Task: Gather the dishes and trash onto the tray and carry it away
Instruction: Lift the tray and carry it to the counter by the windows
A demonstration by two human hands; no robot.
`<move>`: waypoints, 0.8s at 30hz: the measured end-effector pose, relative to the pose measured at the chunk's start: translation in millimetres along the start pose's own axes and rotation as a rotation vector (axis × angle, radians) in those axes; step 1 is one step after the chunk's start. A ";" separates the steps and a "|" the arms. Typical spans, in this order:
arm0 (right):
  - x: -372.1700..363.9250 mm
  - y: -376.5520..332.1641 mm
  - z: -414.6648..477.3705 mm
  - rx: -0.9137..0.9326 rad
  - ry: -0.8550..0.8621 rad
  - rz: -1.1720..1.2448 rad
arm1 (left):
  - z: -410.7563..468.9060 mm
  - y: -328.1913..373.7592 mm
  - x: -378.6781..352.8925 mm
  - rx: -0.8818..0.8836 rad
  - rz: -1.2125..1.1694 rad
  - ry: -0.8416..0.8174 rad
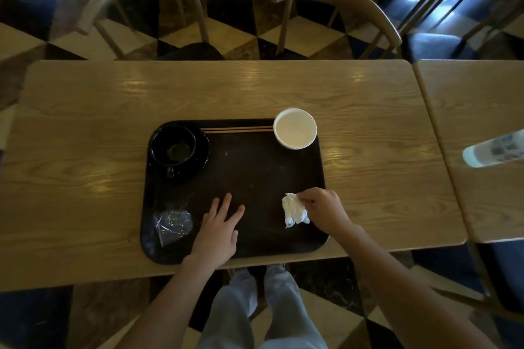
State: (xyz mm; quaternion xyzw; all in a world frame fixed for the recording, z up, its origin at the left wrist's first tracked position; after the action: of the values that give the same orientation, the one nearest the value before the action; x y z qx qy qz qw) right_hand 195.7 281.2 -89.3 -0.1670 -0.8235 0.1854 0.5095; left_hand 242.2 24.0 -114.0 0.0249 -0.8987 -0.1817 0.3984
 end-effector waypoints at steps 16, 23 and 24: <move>20.0 51.7 16.3 -0.319 0.212 0.252 | -45.9 -107.8 99.1 0.240 -0.564 0.608; 10.2 50.3 28.4 -0.264 0.288 0.151 | -23.8 -190.8 88.5 0.437 -0.539 0.584; 9.9 49.5 29.9 -0.264 0.294 0.147 | -18.6 -195.2 85.0 0.427 -0.557 0.563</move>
State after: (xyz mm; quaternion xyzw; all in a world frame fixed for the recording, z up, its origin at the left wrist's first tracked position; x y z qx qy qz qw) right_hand 168.8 325.1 -117.5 -0.3172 -0.7430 0.0860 0.5831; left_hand 178.2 -179.9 -110.1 0.3959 -0.7318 -0.0788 0.5492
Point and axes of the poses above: each hand's wrist, its own z-axis towards the middle knuckle, its own x-axis out of the back of the hand, y = z × x, the point moved 7 cm from there along z, towards the middle knuckle, and after that the axes turned 7 degrees about -y, right-handed, at the moved point
